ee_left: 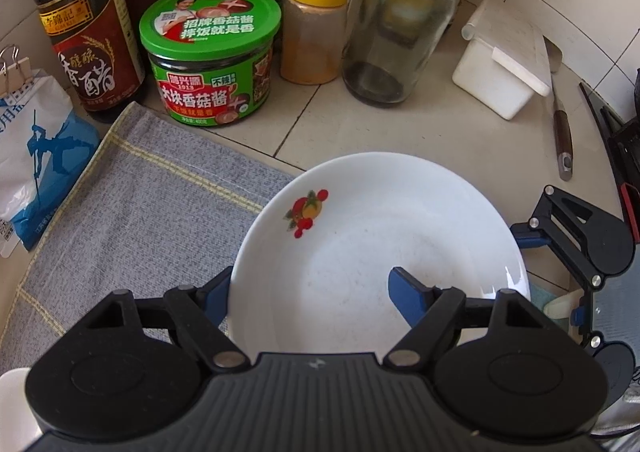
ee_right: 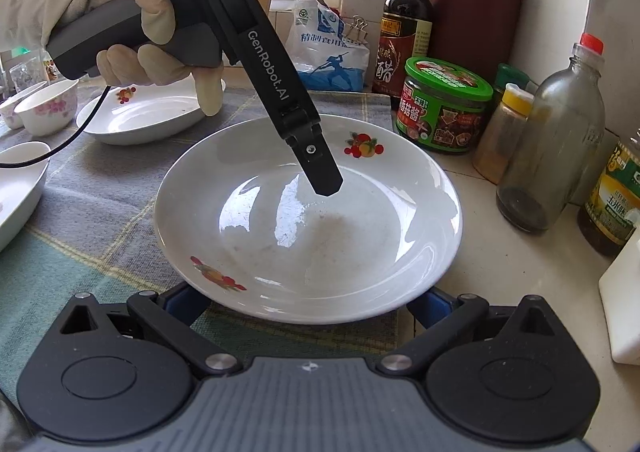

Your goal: Organize plates and bowls

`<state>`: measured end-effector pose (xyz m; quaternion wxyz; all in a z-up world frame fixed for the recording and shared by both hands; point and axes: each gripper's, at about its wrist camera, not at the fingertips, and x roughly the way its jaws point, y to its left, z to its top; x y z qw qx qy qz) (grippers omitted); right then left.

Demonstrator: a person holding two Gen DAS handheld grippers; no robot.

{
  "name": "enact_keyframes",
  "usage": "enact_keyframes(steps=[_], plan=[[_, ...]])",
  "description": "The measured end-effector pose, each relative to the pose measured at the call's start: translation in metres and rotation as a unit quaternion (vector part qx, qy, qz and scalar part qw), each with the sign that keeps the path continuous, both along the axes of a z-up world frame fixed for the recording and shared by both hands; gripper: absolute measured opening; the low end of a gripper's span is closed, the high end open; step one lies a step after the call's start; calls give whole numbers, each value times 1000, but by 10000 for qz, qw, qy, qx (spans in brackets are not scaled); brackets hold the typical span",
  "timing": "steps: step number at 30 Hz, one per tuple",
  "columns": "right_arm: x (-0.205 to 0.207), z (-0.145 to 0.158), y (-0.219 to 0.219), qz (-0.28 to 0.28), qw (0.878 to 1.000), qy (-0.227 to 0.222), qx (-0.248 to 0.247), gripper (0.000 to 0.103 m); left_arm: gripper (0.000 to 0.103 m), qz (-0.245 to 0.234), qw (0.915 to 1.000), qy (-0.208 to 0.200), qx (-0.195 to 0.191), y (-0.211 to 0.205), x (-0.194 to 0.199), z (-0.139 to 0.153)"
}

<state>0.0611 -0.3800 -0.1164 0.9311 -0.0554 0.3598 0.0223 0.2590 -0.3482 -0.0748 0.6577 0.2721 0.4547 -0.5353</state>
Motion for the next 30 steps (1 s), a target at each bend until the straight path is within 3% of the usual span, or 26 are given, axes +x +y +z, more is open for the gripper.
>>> enact_keyframes(steps=[18, 30], plan=[[1, 0, -1, -88, 9999, 21, 69, 103, 82, 252, 9994, -162, -185, 3, -2, -1], [-26, 17, 6, -471, 9986, 56, 250, 103, 85, 826, 9912, -696, -763, 63, -40, 50]])
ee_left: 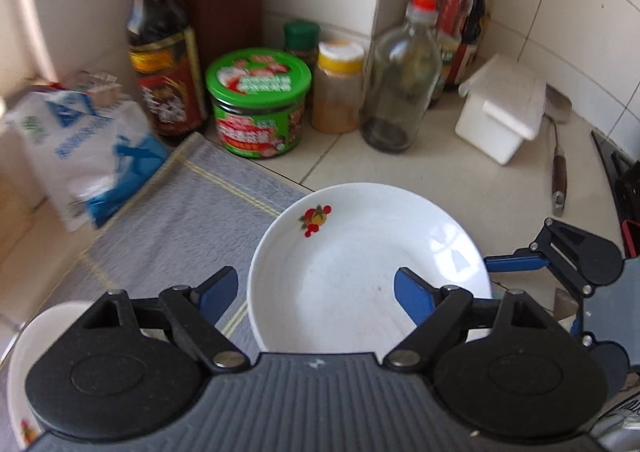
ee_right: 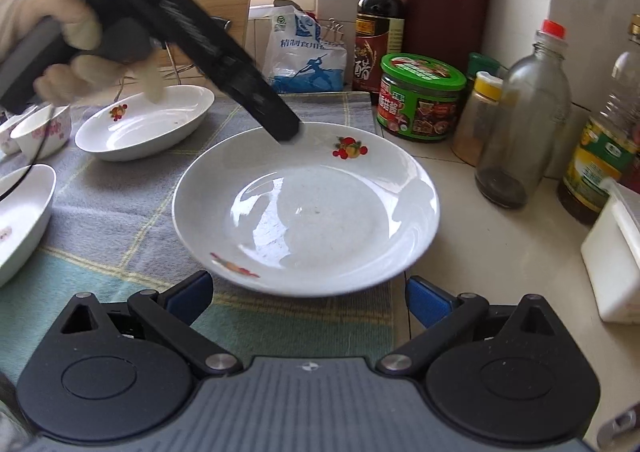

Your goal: Organize plates and bowls

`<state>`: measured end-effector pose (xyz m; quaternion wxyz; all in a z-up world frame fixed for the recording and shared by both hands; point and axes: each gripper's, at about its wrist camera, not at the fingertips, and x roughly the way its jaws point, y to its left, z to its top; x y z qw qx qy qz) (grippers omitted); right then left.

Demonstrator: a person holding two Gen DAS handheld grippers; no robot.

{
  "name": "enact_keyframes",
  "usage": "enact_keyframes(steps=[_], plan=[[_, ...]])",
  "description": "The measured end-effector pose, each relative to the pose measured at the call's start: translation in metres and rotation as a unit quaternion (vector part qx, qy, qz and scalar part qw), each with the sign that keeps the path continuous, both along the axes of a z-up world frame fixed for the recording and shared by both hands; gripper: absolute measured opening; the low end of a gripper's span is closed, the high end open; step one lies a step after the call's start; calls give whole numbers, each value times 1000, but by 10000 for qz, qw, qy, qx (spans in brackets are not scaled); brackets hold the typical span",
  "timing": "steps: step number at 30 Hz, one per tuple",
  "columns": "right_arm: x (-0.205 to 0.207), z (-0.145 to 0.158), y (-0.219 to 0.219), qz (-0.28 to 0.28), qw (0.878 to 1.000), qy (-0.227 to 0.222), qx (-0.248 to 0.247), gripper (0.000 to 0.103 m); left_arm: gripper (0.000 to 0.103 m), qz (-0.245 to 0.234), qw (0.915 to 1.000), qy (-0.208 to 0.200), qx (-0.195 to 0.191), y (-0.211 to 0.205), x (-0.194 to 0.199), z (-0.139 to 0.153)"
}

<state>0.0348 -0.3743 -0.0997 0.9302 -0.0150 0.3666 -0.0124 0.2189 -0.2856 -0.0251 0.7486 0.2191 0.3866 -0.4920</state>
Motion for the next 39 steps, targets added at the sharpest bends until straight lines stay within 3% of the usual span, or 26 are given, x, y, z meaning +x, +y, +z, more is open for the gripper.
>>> enact_keyframes(steps=[6, 9, 12, 18, 23, 32, 36, 39], plan=[[-22, 6, 22, -61, 9999, 32, -121, 103, 87, 748, 9959, -457, -245, 61, -33, 21], [-33, 9, 44, -33, 9999, -4, -161, 103, 87, 1107, 9920, -369, -479, 100, -47, 25], [-40, 9, 69, 188, 9997, -5, -147, 103, 89, 1520, 9857, -341, -639, 141, -59, 27], [-47, 6, 122, 916, 9953, 165, -259, 103, 90, 2400, 9649, -876, -603, 207, -78, 28], [-47, 3, 153, 1421, 9892, 237, -268, 103, 90, 2662, 9584, -654, -795, 247, -79, 27], [-36, -5, 202, 2121, 9764, 315, -257, 103, 91, 2856, 9517, -567, -971, 285, -79, 24], [-26, -13, 215, 2388, 9699, 377, -275, 103, 98, 2950, 9469, -809, -990, 295, -81, 24], [-21, -16, 222, 2555, 9657, 373, -283, 103, 99, 2896, 9478, -894, -992, 301, -81, 24]])
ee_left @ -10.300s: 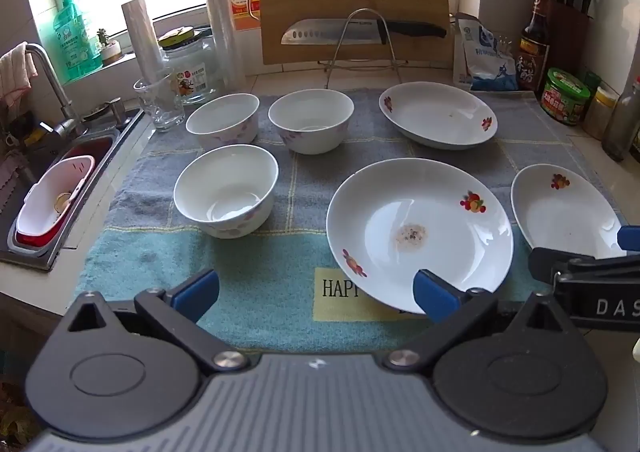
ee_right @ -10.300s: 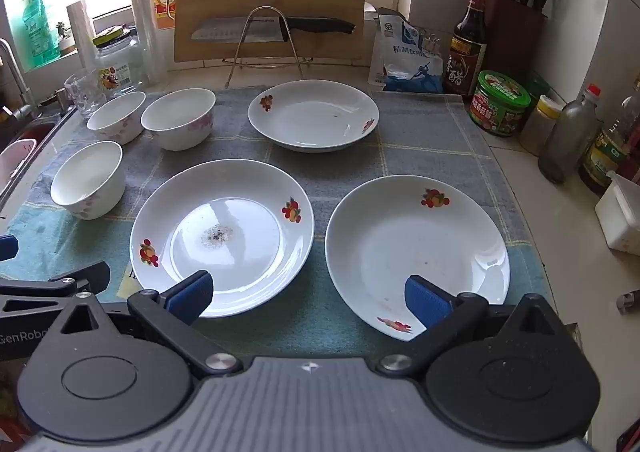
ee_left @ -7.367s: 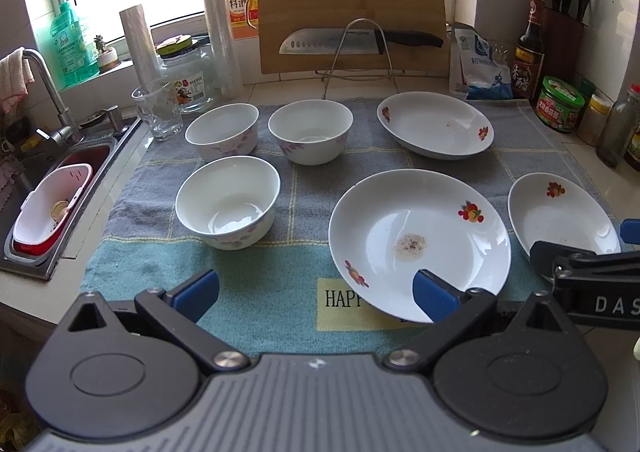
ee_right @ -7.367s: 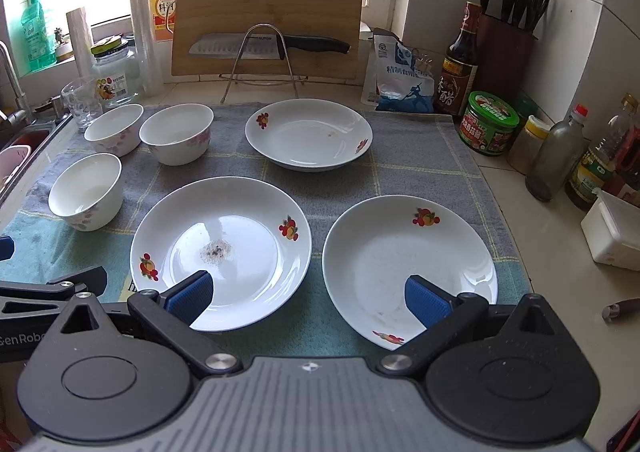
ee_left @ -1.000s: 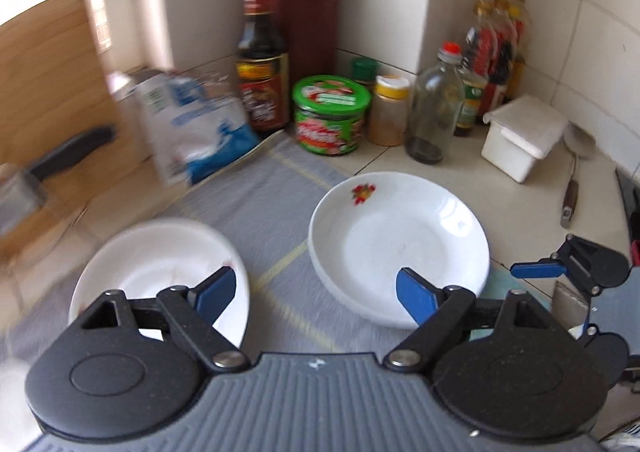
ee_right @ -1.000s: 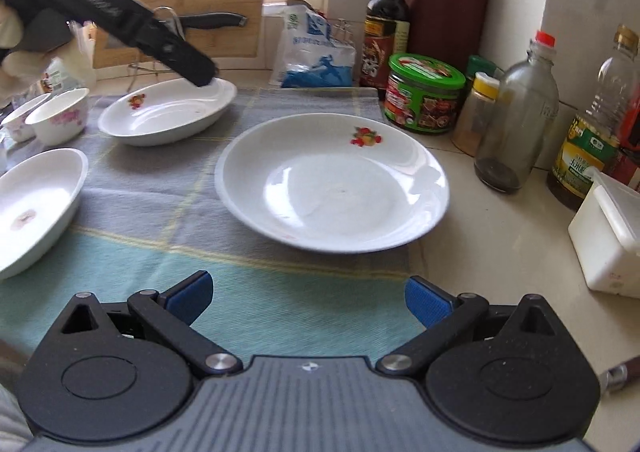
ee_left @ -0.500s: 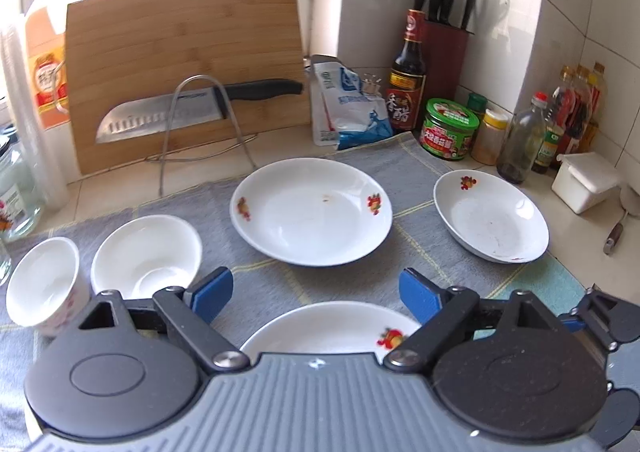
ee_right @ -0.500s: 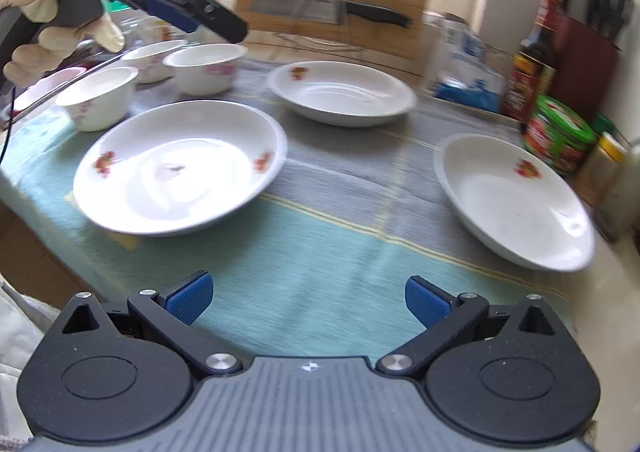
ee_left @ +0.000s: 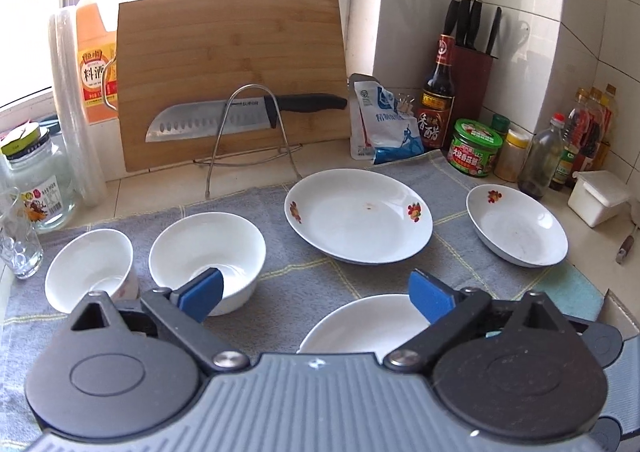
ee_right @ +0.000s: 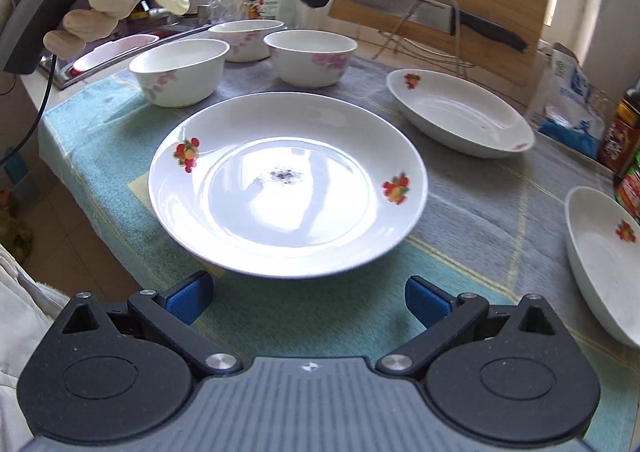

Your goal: Organize plates and bowls

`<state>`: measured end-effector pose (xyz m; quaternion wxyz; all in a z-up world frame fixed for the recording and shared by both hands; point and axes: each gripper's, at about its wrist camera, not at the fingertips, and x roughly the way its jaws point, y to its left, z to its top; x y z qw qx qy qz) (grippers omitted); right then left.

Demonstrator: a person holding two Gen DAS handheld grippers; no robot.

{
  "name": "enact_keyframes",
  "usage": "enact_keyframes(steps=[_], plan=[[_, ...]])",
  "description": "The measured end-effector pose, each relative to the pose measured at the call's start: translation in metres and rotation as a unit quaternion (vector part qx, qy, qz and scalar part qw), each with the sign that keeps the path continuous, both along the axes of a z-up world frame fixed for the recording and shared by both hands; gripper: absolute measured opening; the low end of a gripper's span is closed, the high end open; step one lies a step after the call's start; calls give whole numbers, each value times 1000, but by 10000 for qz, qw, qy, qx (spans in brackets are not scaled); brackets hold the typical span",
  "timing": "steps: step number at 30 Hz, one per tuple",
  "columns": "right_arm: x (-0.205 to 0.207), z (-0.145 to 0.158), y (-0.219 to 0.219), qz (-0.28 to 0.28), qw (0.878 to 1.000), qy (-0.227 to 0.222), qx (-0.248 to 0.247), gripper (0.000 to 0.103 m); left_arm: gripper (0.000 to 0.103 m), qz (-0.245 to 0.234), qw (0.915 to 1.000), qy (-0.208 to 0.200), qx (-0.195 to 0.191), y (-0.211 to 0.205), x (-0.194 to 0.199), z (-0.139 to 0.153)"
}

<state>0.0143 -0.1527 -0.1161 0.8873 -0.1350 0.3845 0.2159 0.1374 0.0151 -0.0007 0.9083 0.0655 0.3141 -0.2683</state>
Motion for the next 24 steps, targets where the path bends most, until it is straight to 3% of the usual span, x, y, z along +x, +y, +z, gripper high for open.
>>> enact_keyframes(steps=[3, 7, 14, 24], plan=[[7, -2, 1, 104, 9998, 114, 146, 103, 99, -106, 9997, 201, 65, 1, 4, -2], [10, -3, 0, 243, 9994, 91, 213, 103, 99, 17, 9972, 642, -381, 8, 15, -8], [2, -9, -9, 363, 9981, -240, 432, 103, 99, -119, 9962, 729, -467, 1, 27, -9], [-2, -13, -16, 499, 9961, -453, 572, 103, 99, -603, 9936, 742, 601, -28, 29, -27]])
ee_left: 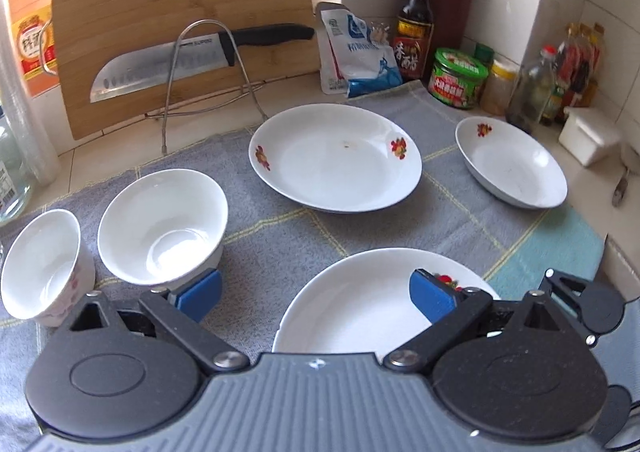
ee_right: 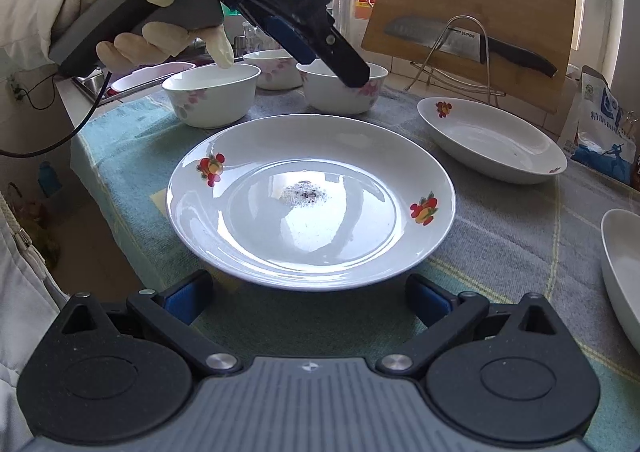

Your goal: Organize plates and bowls

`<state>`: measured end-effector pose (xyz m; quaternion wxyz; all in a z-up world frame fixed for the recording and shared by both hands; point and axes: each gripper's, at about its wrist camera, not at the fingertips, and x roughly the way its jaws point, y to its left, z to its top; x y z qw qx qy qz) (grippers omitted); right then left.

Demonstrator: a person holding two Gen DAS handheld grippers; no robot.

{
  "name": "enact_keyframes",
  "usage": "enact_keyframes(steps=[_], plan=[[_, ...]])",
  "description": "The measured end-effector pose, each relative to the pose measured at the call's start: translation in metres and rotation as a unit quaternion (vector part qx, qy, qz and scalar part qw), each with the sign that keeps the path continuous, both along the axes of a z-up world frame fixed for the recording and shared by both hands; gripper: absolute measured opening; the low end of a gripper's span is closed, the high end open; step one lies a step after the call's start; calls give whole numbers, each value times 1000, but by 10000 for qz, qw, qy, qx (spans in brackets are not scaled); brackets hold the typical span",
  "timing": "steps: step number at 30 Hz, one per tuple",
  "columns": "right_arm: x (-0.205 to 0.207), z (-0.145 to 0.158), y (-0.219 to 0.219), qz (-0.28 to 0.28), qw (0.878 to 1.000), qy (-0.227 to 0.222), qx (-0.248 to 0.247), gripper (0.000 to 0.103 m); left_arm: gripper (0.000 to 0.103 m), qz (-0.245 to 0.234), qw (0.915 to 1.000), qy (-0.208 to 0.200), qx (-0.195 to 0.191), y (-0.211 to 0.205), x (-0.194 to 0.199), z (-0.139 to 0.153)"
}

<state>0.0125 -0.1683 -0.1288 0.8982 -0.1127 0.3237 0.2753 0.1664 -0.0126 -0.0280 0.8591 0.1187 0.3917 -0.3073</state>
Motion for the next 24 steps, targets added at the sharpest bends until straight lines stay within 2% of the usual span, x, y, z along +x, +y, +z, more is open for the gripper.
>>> enact_keyframes(steps=[2, 7, 17, 24], plan=[[-1, 0, 0, -3, 10000, -25, 15, 103, 99, -55, 10000, 32, 76, -2, 1, -3], [-3, -1, -1, -23, 9999, -85, 49, 103, 100, -264, 9984, 470, 173, -7, 8, -17], [-4, -1, 0, -79, 9999, -93, 45, 103, 99, -699, 9886, 1203, 580, -18, 19, -36], [-3, -1, 3, -170, 9998, -66, 19, 103, 96, -758, 9829, 1570, 596, -15, 26, -44]])
